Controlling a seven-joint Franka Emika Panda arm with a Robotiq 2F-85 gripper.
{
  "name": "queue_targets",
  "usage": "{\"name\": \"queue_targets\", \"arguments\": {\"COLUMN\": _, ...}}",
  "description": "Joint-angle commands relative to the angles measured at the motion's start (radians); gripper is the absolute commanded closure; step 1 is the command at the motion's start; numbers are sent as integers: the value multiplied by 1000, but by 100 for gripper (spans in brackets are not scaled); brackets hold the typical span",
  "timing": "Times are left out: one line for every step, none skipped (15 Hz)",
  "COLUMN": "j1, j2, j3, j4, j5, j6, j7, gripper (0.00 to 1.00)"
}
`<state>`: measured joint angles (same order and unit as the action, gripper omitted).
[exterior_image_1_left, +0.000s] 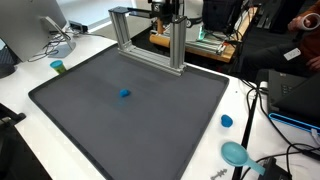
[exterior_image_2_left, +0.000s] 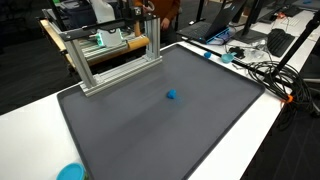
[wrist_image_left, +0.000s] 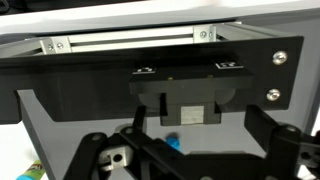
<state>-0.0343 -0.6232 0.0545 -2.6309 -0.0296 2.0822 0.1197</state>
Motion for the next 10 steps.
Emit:
{"name": "queue_targets", "arguments": {"j1": 3, "j2": 20, "j3": -15, "j4": -7, "j5": -8, "j6": 15, "j7": -18, "gripper": 0}}
{"name": "queue_targets", "arguments": {"j1": 4, "j2": 22, "j3": -18, "j4": -10, "j5": -5, "j6": 14, "j7": -20, "gripper": 2}}
{"name": "queue_targets", "arguments": {"j1": 4, "j2": 21, "j3": -22, "j4": -15, "j5": -1, "j6": 13, "j7": -22, "gripper": 4}}
{"name": "queue_targets", "arguments": {"j1": 5, "j2": 18, "j3": -26, "j4": -20, "j5": 3, "j6": 13, "j7": -24, "gripper": 5}}
{"name": "queue_targets", "arguments": {"j1": 5, "j2": 9, "j3": -31, "j4": -28, "j5": 7, "j6": 12, "j7": -26, "gripper": 8}}
{"name": "queue_targets", "arguments": {"j1": 6, "j2": 0, "j3": -37, "j4": -36, "j5": 12, "j6": 14, "j7": -30, "gripper": 10}}
{"name": "queue_targets", "arguments": {"j1": 7, "j2": -8, "j3": -41, "j4": -43, "j5": 15, "j6": 15, "j7": -34, "gripper": 12}}
{"name": "queue_targets", "arguments": {"j1": 10, "j2": -18, "j3": -46, "j4": -52, "j5": 21, "j6": 18, "j7": -41, "gripper": 17}}
{"name": "queue_targets", "arguments": {"j1": 12, "j2": -25, "j3": -49, "j4": -58, "j5": 23, "j6": 18, "j7": -46, "gripper": 16}}
{"name": "queue_targets", "arguments": {"j1": 14, "j2": -31, "j3": -51, "j4": -65, "j5": 25, "j6": 20, "j7": -49, "gripper": 19}}
